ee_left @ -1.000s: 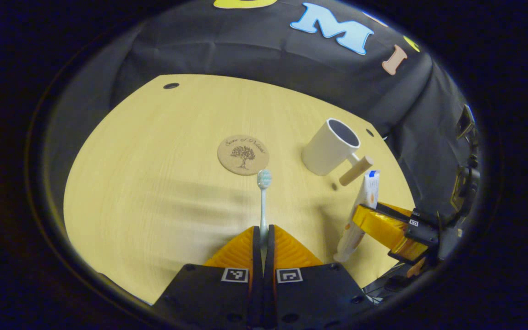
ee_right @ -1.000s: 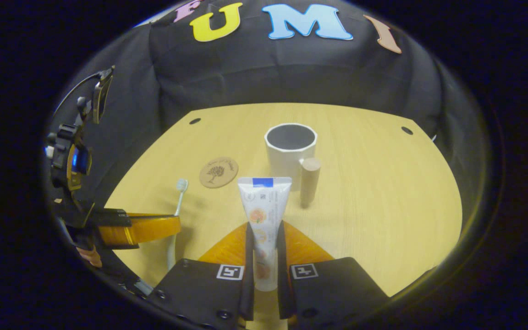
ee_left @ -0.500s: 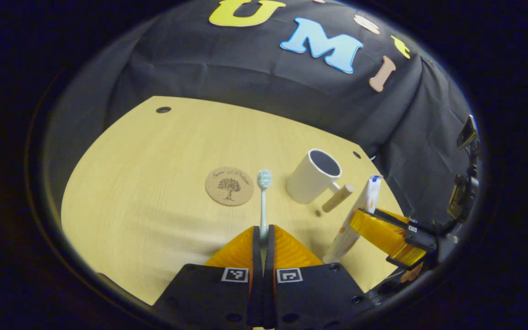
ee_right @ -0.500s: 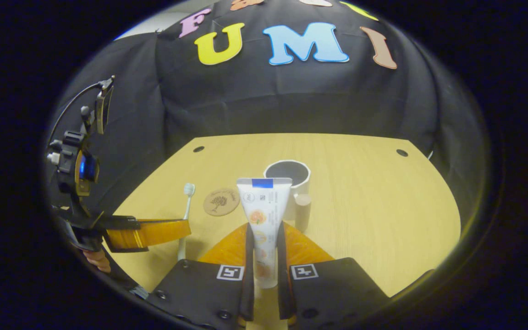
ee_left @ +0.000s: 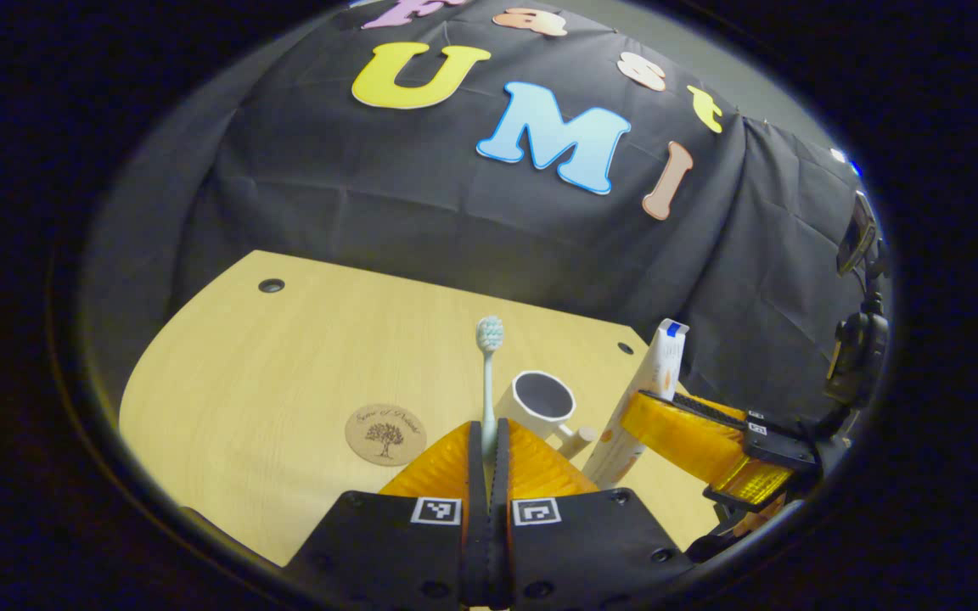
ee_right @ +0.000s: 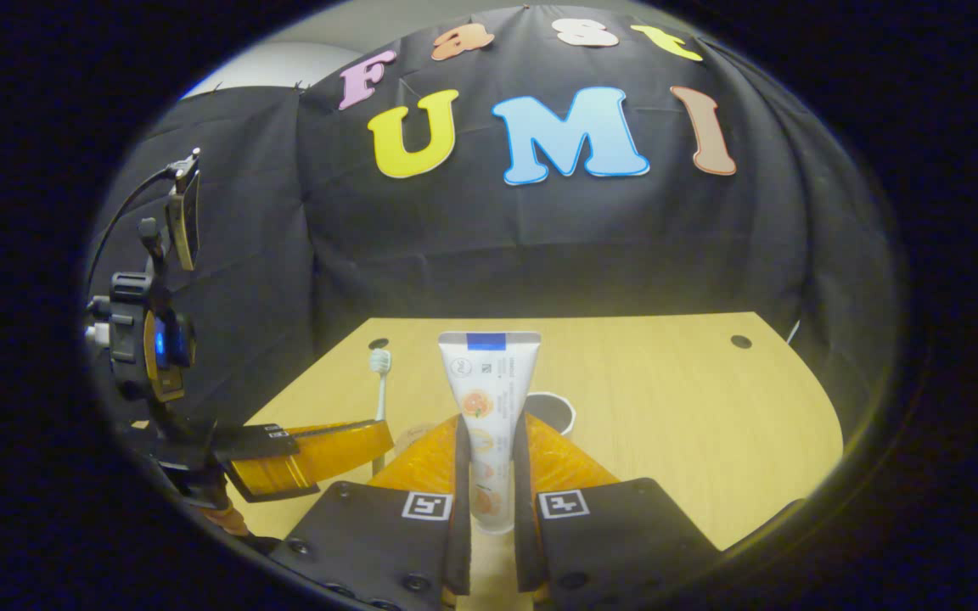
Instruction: Put the toothbrush and toothpaste on the desktop into the cup, then pick up the cup and place it on the coaster on the desktop.
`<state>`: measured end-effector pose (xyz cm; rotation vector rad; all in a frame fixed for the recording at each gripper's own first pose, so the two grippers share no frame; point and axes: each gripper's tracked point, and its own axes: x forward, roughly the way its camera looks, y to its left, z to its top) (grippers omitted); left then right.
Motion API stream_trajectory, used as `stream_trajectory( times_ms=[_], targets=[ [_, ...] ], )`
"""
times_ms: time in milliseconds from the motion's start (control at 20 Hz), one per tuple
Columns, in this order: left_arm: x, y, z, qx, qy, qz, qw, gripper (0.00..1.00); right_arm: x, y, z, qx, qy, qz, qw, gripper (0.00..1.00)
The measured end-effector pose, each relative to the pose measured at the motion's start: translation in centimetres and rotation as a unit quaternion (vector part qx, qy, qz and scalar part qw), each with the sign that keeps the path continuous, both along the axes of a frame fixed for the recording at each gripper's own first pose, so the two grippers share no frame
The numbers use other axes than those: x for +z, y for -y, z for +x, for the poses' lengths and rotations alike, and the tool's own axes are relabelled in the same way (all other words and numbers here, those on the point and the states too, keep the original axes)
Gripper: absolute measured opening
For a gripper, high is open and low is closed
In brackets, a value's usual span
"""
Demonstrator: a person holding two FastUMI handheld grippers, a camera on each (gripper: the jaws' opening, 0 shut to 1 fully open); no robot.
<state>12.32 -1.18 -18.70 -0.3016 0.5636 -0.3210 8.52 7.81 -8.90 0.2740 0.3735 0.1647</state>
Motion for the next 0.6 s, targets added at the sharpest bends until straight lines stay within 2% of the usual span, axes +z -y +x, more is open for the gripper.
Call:
stream_trajectory(
  times_ms=[350,600],
  targets=[
    [5.9,2.2,3.6,-0.003,0.101,-0.024,0.995,0.07,3.4,3.0,5.0,-0.041,0.076,0.002,0.996,0.23],
    [8.1,2.6,5.1,0.009,0.133,-0.040,0.990,0.07,2.6,3.4,9.3,-0.045,0.101,-0.006,0.994,0.24]
  ],
)
